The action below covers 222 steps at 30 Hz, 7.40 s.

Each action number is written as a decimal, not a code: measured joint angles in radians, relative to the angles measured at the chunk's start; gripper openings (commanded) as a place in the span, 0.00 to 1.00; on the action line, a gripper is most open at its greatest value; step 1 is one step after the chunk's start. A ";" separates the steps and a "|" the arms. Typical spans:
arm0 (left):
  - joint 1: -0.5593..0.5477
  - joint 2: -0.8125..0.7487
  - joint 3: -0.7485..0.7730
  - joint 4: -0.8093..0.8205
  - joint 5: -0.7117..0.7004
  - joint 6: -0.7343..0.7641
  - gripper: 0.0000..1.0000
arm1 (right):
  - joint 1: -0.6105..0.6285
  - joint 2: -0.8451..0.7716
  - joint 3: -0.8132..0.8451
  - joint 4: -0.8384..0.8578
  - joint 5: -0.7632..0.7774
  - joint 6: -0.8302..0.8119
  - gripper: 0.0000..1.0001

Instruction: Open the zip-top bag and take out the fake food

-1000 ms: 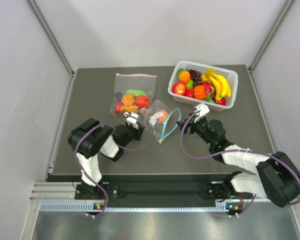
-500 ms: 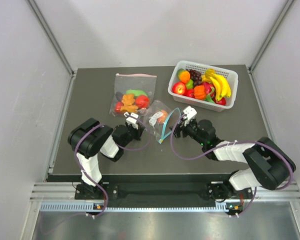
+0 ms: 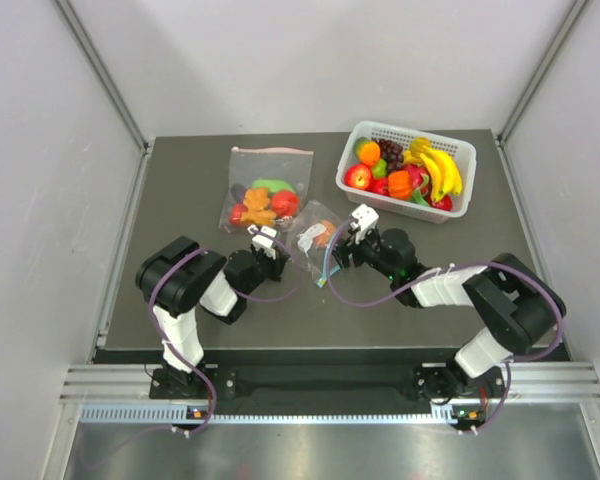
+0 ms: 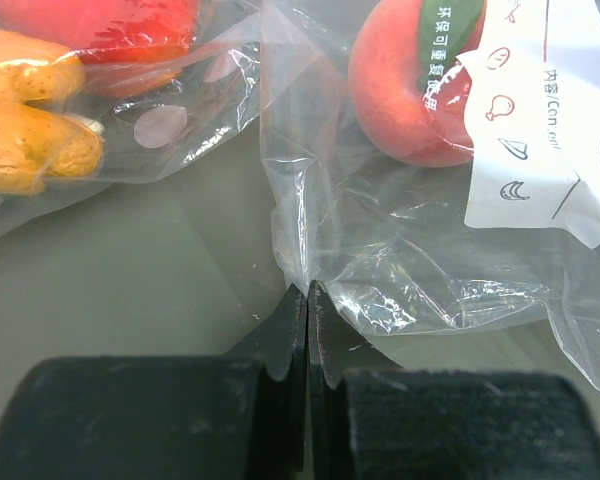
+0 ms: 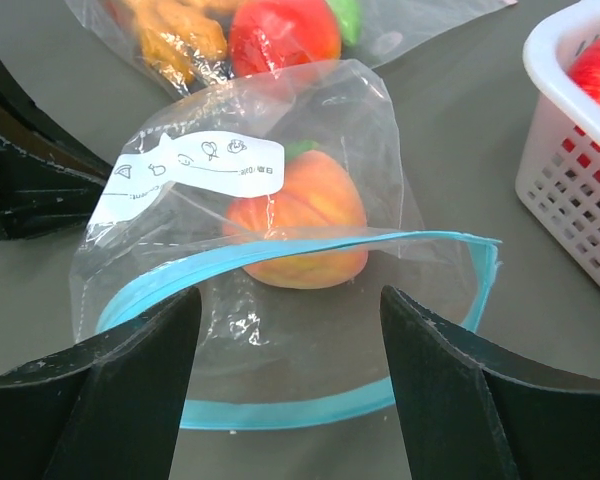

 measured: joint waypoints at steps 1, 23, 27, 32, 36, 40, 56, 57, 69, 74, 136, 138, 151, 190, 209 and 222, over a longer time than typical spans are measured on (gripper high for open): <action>0.000 0.000 0.000 0.000 0.000 0.000 0.00 | 0.000 0.012 0.007 -0.001 -0.001 0.003 0.71; 0.000 0.000 0.000 0.000 0.043 0.011 0.00 | 0.002 0.243 0.131 0.062 -0.014 0.031 0.81; 0.000 0.000 0.000 0.000 0.052 0.012 0.00 | 0.002 0.279 0.164 0.063 -0.017 0.031 0.82; 0.000 0.000 0.000 0.000 0.067 0.012 0.00 | 0.003 0.315 0.190 0.063 -0.018 0.029 0.86; 0.001 0.001 0.000 0.000 0.094 0.017 0.00 | 0.009 0.334 0.207 0.069 -0.021 0.028 0.94; 0.004 0.002 0.000 0.000 0.117 0.024 0.00 | 0.018 0.343 0.223 0.080 -0.022 0.030 0.93; 0.005 0.003 -0.002 0.000 0.148 0.035 0.00 | 0.026 0.376 0.303 0.029 -0.043 0.046 0.31; 0.005 0.002 -0.002 0.000 0.148 0.035 0.00 | 0.026 0.376 0.300 0.033 -0.043 0.046 0.30; 0.004 0.003 -0.002 0.001 0.124 0.030 0.00 | 0.026 0.182 0.056 0.069 -0.013 0.047 0.30; 0.004 0.003 -0.002 0.002 0.117 0.026 0.00 | 0.026 0.101 0.000 0.070 -0.001 0.047 0.30; 0.005 0.009 -0.014 0.027 0.077 0.011 0.00 | -0.402 0.161 0.605 -0.249 0.094 0.163 0.27; 0.005 0.009 -0.014 0.027 0.077 0.011 0.00 | -0.411 0.216 0.673 -0.274 0.101 0.167 0.28; 0.007 0.009 -0.014 0.027 0.082 0.012 0.00 | -0.423 0.417 0.856 -0.392 0.254 0.171 0.32; 0.011 0.009 -0.014 0.027 0.096 0.017 0.10 | -0.385 0.081 0.500 -0.275 0.299 0.138 0.98; 0.010 -0.135 -0.088 -0.002 0.098 -0.042 0.99 | -0.134 -0.599 -0.149 -0.185 0.396 0.103 0.98; -0.026 -0.843 -0.069 -0.418 -0.140 -0.072 0.99 | -0.108 -0.991 -0.268 -0.332 0.383 0.144 0.98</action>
